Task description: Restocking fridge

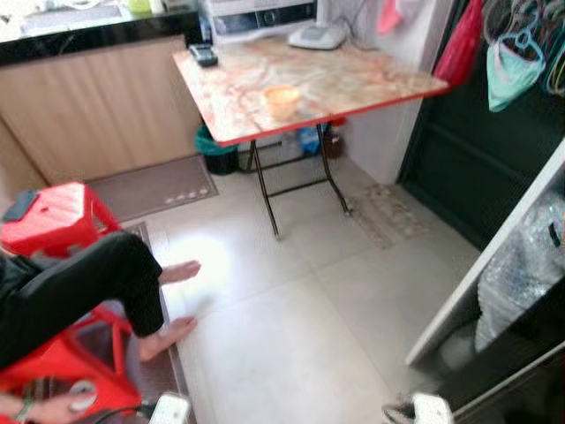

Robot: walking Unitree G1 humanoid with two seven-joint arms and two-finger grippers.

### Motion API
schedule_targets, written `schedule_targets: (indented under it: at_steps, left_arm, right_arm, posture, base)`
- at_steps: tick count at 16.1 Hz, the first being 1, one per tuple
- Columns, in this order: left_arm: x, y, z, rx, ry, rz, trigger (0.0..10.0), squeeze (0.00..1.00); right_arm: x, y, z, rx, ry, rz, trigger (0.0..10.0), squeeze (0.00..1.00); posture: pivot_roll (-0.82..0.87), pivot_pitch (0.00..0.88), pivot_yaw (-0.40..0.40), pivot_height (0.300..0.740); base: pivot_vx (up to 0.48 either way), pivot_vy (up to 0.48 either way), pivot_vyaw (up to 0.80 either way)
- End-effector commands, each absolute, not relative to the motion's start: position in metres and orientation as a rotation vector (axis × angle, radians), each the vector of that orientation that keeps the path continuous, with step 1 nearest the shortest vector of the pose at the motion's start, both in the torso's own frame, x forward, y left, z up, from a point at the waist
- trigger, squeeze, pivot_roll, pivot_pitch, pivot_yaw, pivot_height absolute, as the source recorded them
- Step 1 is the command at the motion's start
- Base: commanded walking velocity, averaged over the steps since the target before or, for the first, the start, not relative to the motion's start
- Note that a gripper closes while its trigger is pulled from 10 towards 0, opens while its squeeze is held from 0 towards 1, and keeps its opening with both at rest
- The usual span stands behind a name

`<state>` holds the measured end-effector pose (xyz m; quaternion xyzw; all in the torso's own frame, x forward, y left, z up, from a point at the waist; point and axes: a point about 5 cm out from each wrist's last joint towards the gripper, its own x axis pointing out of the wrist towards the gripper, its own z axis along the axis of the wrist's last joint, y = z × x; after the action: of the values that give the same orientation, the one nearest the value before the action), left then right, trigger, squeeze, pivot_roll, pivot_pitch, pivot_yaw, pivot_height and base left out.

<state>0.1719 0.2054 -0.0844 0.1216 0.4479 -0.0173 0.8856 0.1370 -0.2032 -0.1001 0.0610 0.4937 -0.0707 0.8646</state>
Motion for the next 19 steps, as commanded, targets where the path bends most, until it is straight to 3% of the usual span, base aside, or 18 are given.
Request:
schedule_targets:
  at_steps: [1,6,19]
  left_arm:
    - [0.159,0.214,-0.089,0.264,0.969,-0.023,10.0,0.0]
    - [0.145,0.212,-0.095,0.245,1.011,-0.008,10.0,0.0]
    - [0.154,0.215,-0.091,0.247,0.99,-0.005,10.0,0.0]
  right_arm:
    - [0.149,-0.197,-0.097,0.124,1.006,-0.112,10.0,0.0]
    - [0.146,-0.202,-0.097,0.134,0.999,-0.137,10.0,0.0]
    - [0.151,-0.197,-0.095,0.146,0.986,-0.126,10.0,0.0]
  posture:
    - [0.04,0.112,0.003,0.74]
    - [0.01,0.134,-0.013,0.74]
    - [0.04,0.185,0.003,0.74]
  base:
    - [0.319,0.0,0.0]
    - [0.326,0.0,0.0]
    - [0.344,0.0,0.0]
